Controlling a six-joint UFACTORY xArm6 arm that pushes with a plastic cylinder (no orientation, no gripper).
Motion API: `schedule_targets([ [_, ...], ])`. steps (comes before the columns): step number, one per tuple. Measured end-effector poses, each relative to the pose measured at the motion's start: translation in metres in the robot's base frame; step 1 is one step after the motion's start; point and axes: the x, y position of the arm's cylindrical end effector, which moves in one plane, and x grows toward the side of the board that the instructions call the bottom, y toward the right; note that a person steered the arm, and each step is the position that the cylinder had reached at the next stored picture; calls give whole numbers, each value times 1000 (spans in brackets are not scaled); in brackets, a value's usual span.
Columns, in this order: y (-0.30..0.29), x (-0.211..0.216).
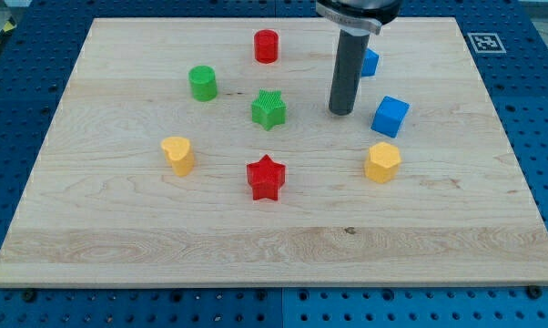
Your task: Drag the green star bottom right to the green circle
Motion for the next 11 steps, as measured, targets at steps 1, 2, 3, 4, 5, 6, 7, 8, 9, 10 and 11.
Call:
schedule_targets([
  [1,-14,0],
  [2,-24,0],
  [3,-38,0],
  [4,-49,0],
  [5,-63,0],
  [6,-75,1],
  [7,-83,1],
  [8,-90,6],
  [9,-98,9],
  [10,-108,10],
  [11,-117,10],
])
